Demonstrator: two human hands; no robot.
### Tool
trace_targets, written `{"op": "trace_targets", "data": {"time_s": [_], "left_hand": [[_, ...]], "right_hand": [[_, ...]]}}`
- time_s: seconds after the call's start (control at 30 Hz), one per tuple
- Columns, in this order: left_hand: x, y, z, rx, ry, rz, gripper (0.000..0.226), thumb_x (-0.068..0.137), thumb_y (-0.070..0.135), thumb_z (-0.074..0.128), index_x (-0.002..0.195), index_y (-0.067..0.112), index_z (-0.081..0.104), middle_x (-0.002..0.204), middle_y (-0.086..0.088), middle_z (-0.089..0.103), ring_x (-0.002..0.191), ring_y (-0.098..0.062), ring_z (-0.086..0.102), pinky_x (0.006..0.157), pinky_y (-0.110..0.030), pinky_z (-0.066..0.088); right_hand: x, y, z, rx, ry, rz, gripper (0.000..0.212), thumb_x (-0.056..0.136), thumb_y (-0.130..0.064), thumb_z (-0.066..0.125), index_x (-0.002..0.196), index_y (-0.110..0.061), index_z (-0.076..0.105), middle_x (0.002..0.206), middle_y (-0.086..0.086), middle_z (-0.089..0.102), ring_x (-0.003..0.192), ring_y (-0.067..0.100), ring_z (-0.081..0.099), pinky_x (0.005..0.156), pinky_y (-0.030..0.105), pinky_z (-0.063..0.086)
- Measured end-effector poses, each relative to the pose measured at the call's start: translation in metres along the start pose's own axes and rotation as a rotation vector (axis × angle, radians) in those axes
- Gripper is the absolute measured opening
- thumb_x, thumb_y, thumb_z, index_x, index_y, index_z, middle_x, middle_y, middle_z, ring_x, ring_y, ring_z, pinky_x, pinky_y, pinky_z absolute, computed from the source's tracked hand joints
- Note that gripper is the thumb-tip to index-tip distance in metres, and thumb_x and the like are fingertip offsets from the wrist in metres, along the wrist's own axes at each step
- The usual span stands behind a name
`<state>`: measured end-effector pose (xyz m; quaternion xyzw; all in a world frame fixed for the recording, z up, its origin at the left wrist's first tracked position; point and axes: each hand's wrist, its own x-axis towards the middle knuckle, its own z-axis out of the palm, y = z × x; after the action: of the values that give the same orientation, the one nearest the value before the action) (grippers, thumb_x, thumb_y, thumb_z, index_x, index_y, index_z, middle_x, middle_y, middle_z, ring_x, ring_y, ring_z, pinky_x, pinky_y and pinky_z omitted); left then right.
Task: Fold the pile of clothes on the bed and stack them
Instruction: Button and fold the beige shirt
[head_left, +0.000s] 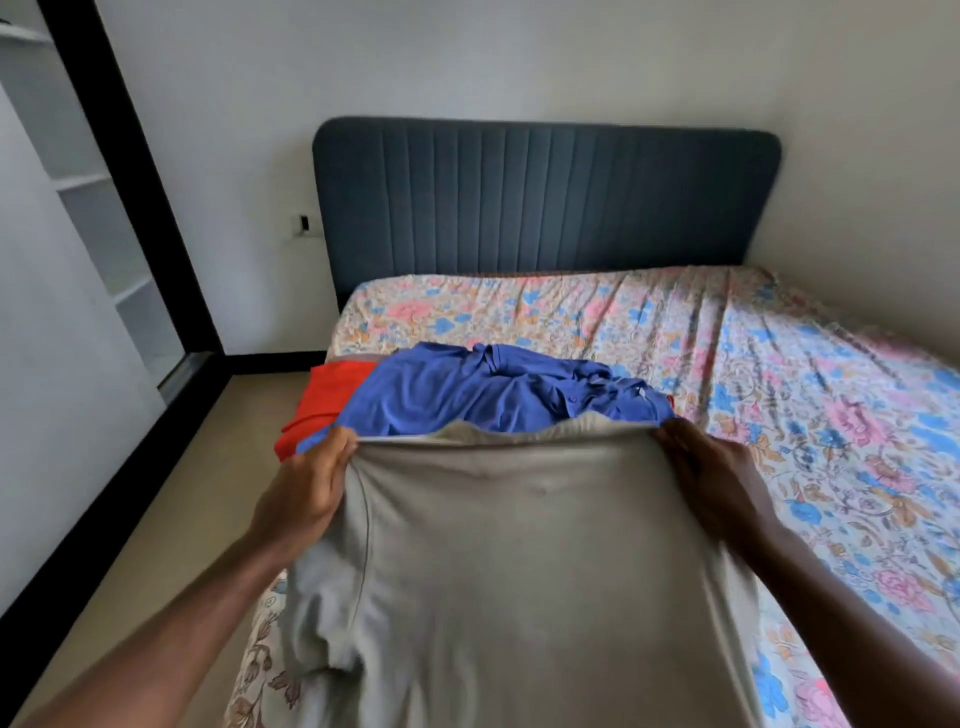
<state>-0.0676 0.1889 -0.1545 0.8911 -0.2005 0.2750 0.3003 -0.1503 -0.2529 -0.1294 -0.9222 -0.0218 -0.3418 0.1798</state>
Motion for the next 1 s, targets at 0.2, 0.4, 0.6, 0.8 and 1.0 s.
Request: {"op": "trace_targets", "data": {"time_s": [0.2,0.4,0.6,0.8,1.0], "left_hand": [[0.054,-0.070,0.123,-0.041,-0.416,-0.233,0.029,0.104,0.019,0.051,0.075,0.021,0.050,0.082,-0.013,0.067,0.086,-0.037,0.066,0.073,-0.041,0.041],[0.034,-0.086,0.152,0.086,-0.435,-0.297,0.026,0.104,0.036,0.049,0.094,0.015,0.062,0.098,-0.015,0.072,0.098,-0.040,0.066,0.077,-0.042,0.046],[0.030,-0.067,0.130,0.031,-0.386,-0.393,0.038,0.094,0.049,0.062,0.077,0.015,0.057,0.068,-0.006,0.064,0.076,-0.035,0.063,0.065,-0.041,0.046],[0.010,-0.086,0.071,-0.124,-0.673,-0.622,0.062,0.066,0.070,0.078,0.088,0.013,0.073,0.084,-0.002,0.073,0.088,-0.024,0.068,0.079,-0.040,0.053],[-0.001,-0.084,0.028,-0.724,-0.568,-0.920,0.029,0.089,0.016,0.068,0.117,0.009,0.069,0.102,-0.008,0.076,0.093,-0.024,0.069,0.075,-0.035,0.051]], "right_hand": [[0.014,0.072,0.117,-0.022,-0.421,0.223,0.053,0.097,-0.070,0.034,0.093,-0.023,0.059,0.085,0.003,0.070,0.083,0.030,0.067,0.067,0.037,0.048],[-0.013,0.088,0.149,-0.041,-0.378,0.398,0.030,0.097,-0.055,0.059,0.099,-0.028,0.073,0.089,0.009,0.075,0.087,0.034,0.069,0.068,0.034,0.044],[0.004,0.090,0.124,0.126,-0.597,0.507,0.034,0.082,-0.064,0.073,0.086,-0.030,0.071,0.082,-0.008,0.070,0.082,0.016,0.068,0.065,0.028,0.047],[0.013,0.120,0.049,0.012,-1.038,0.569,0.029,0.084,-0.045,0.081,0.091,-0.018,0.075,0.083,0.000,0.070,0.070,0.014,0.064,0.052,0.016,0.048],[-0.016,0.124,0.020,0.720,-0.708,0.833,0.050,0.072,-0.049,0.087,0.094,-0.008,0.069,0.090,0.006,0.065,0.085,0.019,0.061,0.070,0.033,0.051]]}}
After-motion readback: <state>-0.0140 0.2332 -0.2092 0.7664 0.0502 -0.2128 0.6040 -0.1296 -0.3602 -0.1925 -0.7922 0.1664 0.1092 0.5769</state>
